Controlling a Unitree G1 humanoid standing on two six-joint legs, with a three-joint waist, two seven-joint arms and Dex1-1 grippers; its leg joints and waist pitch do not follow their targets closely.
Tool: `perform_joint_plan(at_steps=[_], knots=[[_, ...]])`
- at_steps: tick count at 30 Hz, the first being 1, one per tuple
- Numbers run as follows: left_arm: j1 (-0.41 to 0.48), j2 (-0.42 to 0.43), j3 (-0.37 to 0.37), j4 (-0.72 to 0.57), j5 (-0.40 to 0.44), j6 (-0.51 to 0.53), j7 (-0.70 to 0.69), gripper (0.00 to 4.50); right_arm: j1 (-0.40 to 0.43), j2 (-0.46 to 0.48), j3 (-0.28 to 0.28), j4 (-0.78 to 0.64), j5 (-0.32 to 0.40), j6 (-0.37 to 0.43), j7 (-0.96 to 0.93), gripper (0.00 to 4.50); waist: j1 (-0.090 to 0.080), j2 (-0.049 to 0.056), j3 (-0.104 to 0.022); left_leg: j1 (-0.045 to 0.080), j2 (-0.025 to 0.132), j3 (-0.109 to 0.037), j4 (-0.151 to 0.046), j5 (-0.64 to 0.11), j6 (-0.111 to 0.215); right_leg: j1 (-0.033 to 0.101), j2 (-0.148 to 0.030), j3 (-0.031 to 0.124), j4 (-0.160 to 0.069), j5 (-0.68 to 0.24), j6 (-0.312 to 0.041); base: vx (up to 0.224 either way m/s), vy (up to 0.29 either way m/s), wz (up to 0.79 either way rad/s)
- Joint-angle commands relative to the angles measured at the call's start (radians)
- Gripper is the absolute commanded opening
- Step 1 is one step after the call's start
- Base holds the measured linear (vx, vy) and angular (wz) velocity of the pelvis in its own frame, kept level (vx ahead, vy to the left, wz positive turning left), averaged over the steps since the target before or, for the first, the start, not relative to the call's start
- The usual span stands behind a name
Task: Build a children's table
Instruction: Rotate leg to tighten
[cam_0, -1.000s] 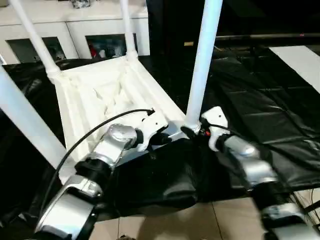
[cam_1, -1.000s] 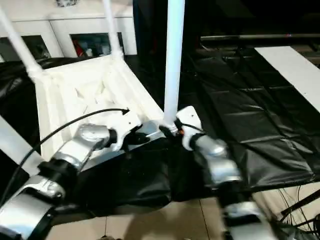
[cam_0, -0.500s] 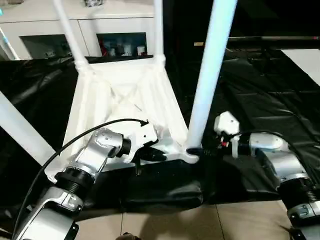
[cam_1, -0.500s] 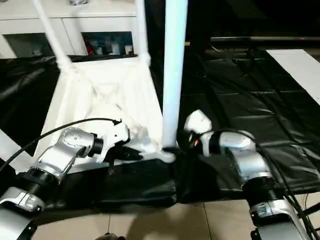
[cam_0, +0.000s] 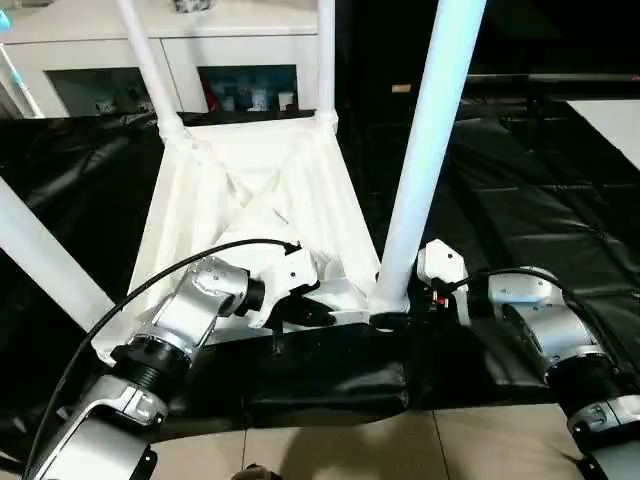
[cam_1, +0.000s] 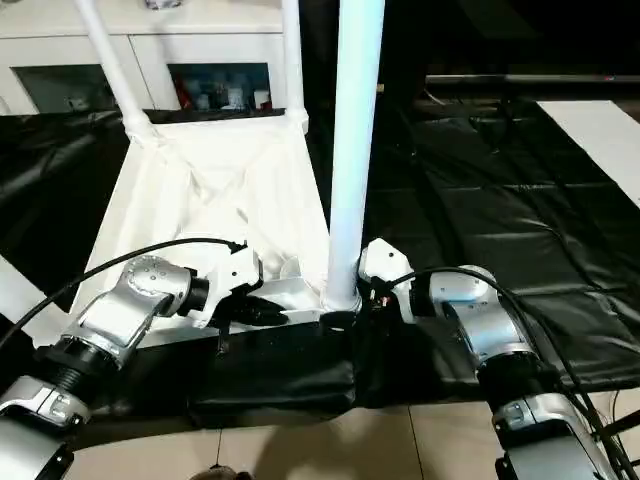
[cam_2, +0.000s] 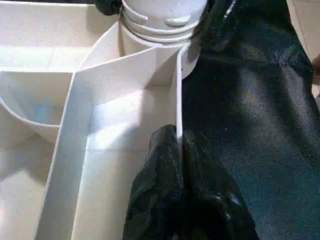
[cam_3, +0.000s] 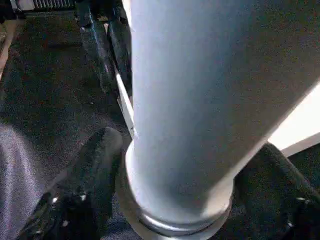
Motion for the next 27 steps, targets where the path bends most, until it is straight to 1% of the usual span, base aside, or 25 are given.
perform_joint_plan(at_steps=[1, 3, 4, 6, 7, 8, 12, 13, 17, 18, 19, 20, 21, 22, 23, 24, 25, 26, 27], knots=[[0.001, -0.001, -0.012, -0.035, -0.018, 0.003, -0.026, 0.0, -0.011, 0.006, -0.011, 0.004, 0.007, -0.022, 0.021, 3.13, -0.003, -0.016, -0.071, 0.018, 0.038, -0.013, -0.06, -0.217, 0.077, 0.049, -0.051, 0.037, -0.068, -0.195, -0.24, 0.0, 0.0, 0.0], [0.006, 0.001, -0.012, -0.041, -0.019, 0.006, -0.027, 0.0, -0.006, 0.008, -0.015, 0.001, 0.014, -0.026, 0.03, 3.08, -0.002, -0.016, -0.072, 0.019, 0.038, -0.013, -0.059, -0.218, 0.077, 0.048, -0.052, 0.037, -0.068, -0.194, -0.24, 0.0, 0.0, 0.0], [0.006, 0.001, -0.012, -0.041, -0.019, 0.006, -0.027, 0.0, -0.006, 0.008, -0.015, 0.001, 0.014, -0.026, 0.03, 2.9, -0.002, -0.015, -0.072, 0.018, 0.038, -0.013, -0.059, -0.215, 0.077, 0.049, -0.051, 0.036, -0.067, -0.188, -0.242, 0.0, 0.0, 0.0], [0.009, 0.002, -0.012, -0.045, -0.019, 0.009, -0.029, 0.0, -0.002, 0.007, -0.017, 0.0, 0.021, -0.029, 0.04, 2.79, -0.002, -0.015, -0.072, 0.017, 0.039, -0.013, -0.059, -0.21, 0.081, 0.049, -0.051, 0.036, -0.066, -0.179, -0.244, 0.0, 0.0, 0.0], [0.01, 0.003, -0.014, -0.048, -0.019, 0.012, -0.029, 0.0, 0.002, 0.007, -0.017, 0.0, 0.024, -0.031, 0.04, 2.76, -0.001, -0.012, -0.072, 0.017, 0.038, -0.013, -0.058, -0.211, 0.081, 0.049, -0.051, 0.036, -0.066, -0.18, -0.245, 0.0, 0.0, 0.0], [0.01, 0.003, -0.014, -0.048, -0.019, 0.012, -0.029, 0.0, 0.002, 0.007, -0.017, 0.0, 0.024, -0.031, 0.04, 2.76, -0.002, -0.014, -0.073, 0.018, 0.037, -0.013, -0.058, -0.212, 0.081, 0.049, -0.05, 0.036, -0.067, -0.181, -0.245, 0.0, 0.0, 0.0], [0.013, 0.005, -0.015, -0.048, -0.019, 0.011, -0.031, 0.0, 0.012, 0.01, -0.018, 0.001, 0.027, -0.036, 0.039, 2.68, -0.002, -0.012, -0.073, 0.017, 0.037, -0.014, -0.058, -0.212, 0.079, 0.05, -0.05, 0.036, -0.066, -0.172, -0.247, 0.0, 0.0, 0.0], [0.013, 0.005, -0.016, -0.048, -0.018, 0.012, -0.032, 0.0, 0.017, 0.013, -0.019, -0.002, 0.028, -0.036, 0.037, 2.67, -0.002, -0.013, -0.073, 0.017, 0.037, -0.014, -0.058, -0.213, 0.08, 0.051, -0.05, 0.035, -0.066, -0.172, -0.246, 0.0, 0.0, 0.0], [0.012, -0.003, -0.01, -0.041, -0.021, 0.014, -0.023, 0.0, 0.03, 0.035, -0.042, -0.006, 0.049, -0.033, 0.009, 2.67, -0.001, -0.012, -0.072, 0.019, 0.038, -0.014, -0.059, -0.225, 0.075, 0.049, -0.05, 0.036, -0.068, -0.19, -0.245, 0.0, 0.0, 0.0], [0.008, -0.013, -0.005, -0.032, -0.019, 0.015, -0.005, 0.0, 0.032, 0.058, -0.066, -0.002, 0.063, -0.023, -0.033, 2.67, -0.001, -0.006, -0.072, 0.019, 0.038, -0.015, -0.06, -0.227, 0.073, 0.048, -0.05, 0.036, -0.068, -0.191, -0.245, 0.0, 0.0, 0.0], [0.001, -0.029, 0.003, -0.014, -0.018, 0.017, 0.022, 0.0, 0.032, 0.094, -0.099, 0.008, 0.081, -0.006, -0.107, 2.66, -0.003, -0.009, -0.071, 0.018, 0.038, -0.015, -0.061, -0.233, 0.067, 0.049, -0.05, 0.036, -0.068, -0.194, -0.244, 0.0, 0.0, 0.0], [-0.005, -0.04, 0.008, 0.001, -0.014, 0.017, 0.045, 0.0, 0.032, 0.119, -0.121, 0.018, 0.088, 0.002, -0.163, 2.66, -0.008, -0.007, -0.069, 0.018, 0.036, -0.015, -0.063, -0.247, 0.058, 0.045, -0.05, 0.037, -0.072, -0.215, -0.24, 0.0, 0.0, 0.0], [-0.012, -0.053, 0.014, 0.019, -0.008, 0.017, 0.073, 0.0, 0.032, 0.145, -0.141, 0.027, 0.097, 0.009, -0.217, 2.66, -0.009, -0.006, -0.068, 0.02, 0.036, -0.017, -0.065, -0.262, 0.048, 0.045, -0.052, 0.036, -0.073, -0.237, -0.236, 0.0, 0.0, 0.0], [-0.012, -0.053, 0.014, 0.019, -0.008, 0.017, 0.073, 0.0, 0.032, 0.145, -0.141, 0.027, 0.097, 0.009, -0.217, 2.66, -0.015, -0.01, -0.068, 0.019, 0.033, -0.019, -0.067, -0.282, 0.033, 0.049, -0.053, 0.034, -0.076, -0.274, -0.224, 0.0, 0.0, 0.0], [-0.022, -0.067, 0.017, 0.042, 0.0, 0.015, 0.103, 0.0, 0.036, 0.173, -0.16, 0.033, 0.106, 0.014, -0.271, 2.66, -0.021, -0.009, -0.067, 0.019, 0.033, -0.018, -0.068, -0.289, 0.03, 0.048, -0.051, 0.036, -0.079, -0.285, -0.215, 0.0, 0.0, 0.0], [-0.037, -0.092, 0.024, 0.078, 0.01, 0.013, 0.154, 0.0, 0.042, 0.221, -0.188, 0.04, 0.114, 0.018, -0.365, 2.65, -0.023, -0.006, -0.068, 0.02, 0.034, -0.019, -0.067, -0.293, 0.027, 0.047, -0.051, 0.036, -0.077, -0.284, -0.215, 0.0, 0.0, 0.0], [-0.052, -0.118, 0.03, 0.111, 0.018, 0.014, 0.198, 0.0, 0.049, 0.269, -0.213, 0.042, 0.122, 0.021, -0.454, 2.65, -0.03, -0.005, -0.065, 0.017, 0.033, -0.02, -0.07, -0.294, 0.019, 0.044, -0.051, 0.038, -0.08, -0.291, -0.207, 0.0, 0.0, 0.0], [-0.072, -0.151, 0.035, 0.155, 0.03, 0.01, 0.257, 0.0, 0.054, 0.337, -0.235, 0.057, 0.098, 0.018, -0.619, 2.65, -0.033, -0.006, -0.068, 0.018, 0.03, -0.022, -0.07, -0.296, 0.01, 0.047, -0.054, 0.036, -0.08, -0.3, -0.199, 0.0, 0.0, 0.0], [-0.081, -0.163, 0.036, 0.172, 0.035, 0.012, 0.281, 0.0, 0.053, 0.351, -0.233, 0.066, 0.08, 0.021, -0.669, 2.65, -0.037, -0.007, -0.067, 0.016, 0.029, -0.023, -0.073, -0.299, 0.01, 0.047, -0.054, 0.037, -0.082, -0.305, -0.196, 0.0, 0.0, 0.0]])
